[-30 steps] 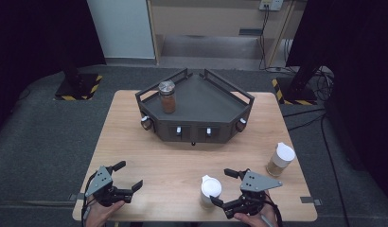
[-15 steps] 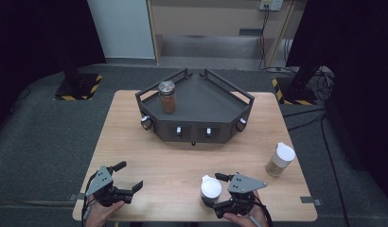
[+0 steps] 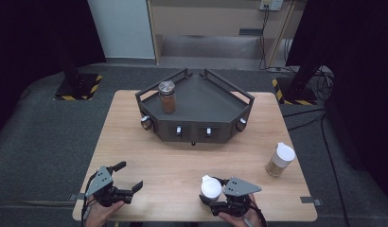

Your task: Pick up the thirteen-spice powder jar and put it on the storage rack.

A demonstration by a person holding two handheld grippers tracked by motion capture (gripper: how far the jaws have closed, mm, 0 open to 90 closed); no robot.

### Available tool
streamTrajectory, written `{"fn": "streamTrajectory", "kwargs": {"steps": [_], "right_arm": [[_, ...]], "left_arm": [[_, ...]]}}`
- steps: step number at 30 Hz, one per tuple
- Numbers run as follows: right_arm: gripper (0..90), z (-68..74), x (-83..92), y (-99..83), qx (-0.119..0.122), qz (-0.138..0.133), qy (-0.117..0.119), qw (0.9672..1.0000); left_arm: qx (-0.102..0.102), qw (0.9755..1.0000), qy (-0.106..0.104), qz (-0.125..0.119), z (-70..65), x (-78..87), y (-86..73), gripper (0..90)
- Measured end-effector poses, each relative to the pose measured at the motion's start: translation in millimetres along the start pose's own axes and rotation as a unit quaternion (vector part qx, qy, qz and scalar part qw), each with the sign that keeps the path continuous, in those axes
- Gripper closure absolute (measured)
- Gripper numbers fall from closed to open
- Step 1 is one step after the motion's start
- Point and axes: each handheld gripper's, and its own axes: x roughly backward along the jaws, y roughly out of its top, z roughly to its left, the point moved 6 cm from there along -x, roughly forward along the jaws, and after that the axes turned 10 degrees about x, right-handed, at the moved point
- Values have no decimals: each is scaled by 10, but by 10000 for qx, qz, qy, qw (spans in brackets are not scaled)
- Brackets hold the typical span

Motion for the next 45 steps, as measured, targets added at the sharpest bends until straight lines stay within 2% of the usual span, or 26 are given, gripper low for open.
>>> {"fn": "streamTrajectory", "kwargs": {"steps": [4,10,19,34,45], "right_arm": [[303,62,-2,25,117,30,-141,9998],[307,79,-18,63,229,73,-177,9996],[309,43,-17,107,212,107,-179,9996],[309,-154,-39,368,114,123,-278,9995],[308,-349,-89,671,21,174,-356,9992]], "left_arm": [[-8,10000,-3,-1,-1,0,0,0],[-14,10000,-10,-4,-2,0,-1,0],[-5,10000,-8,-3,-1,1,-2,0],[4,10000,-13,11,0,-2,-3,0],[13,10000,-31,18,2,-4,-4,0]]}}
